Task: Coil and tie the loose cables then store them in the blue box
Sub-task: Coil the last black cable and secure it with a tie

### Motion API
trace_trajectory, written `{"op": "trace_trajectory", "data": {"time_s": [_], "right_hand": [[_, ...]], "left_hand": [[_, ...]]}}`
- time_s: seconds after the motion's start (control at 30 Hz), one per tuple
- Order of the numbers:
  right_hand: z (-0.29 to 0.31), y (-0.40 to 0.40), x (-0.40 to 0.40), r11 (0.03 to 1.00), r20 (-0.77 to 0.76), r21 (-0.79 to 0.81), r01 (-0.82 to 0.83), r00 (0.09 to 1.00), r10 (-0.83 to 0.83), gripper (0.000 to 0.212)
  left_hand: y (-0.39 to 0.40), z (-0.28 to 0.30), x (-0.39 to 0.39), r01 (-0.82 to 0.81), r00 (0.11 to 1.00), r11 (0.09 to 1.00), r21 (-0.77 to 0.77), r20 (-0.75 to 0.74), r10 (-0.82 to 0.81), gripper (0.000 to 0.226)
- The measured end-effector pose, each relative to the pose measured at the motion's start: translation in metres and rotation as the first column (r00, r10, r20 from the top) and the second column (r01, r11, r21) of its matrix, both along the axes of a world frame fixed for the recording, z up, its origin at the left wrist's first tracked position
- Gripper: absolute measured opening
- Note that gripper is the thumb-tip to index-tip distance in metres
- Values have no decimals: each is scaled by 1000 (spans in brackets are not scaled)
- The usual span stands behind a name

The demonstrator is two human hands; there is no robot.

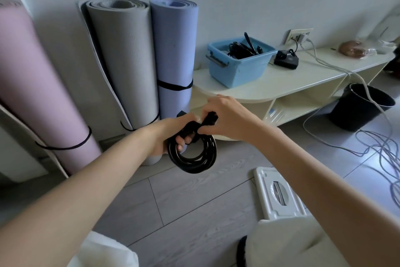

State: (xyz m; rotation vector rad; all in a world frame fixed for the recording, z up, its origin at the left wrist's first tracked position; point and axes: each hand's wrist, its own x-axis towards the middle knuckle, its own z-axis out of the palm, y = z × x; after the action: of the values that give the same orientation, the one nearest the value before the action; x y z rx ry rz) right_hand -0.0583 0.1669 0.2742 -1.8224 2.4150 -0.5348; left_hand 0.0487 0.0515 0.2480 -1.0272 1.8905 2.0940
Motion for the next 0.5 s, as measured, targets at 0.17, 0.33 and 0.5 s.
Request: {"op": "trace_trajectory", "data": {"time_s": [0.17,0.33,0.5], "right_hand": [[-12,-6,2,988,-119,-100,-120,987,108,17],[-15,-6,1,986,-135,-113,-121,985,105,18],[-12,-2,-4,1000,13,14,-19,1000,19,23]], "left_hand": [[-3,-3,1,74,995,995,-71,66,-69,31],[-2,-6,-4,109,993,992,-68,60,-106,42],[2,-9,-8,81,996,983,-162,49,-74,28]]}}
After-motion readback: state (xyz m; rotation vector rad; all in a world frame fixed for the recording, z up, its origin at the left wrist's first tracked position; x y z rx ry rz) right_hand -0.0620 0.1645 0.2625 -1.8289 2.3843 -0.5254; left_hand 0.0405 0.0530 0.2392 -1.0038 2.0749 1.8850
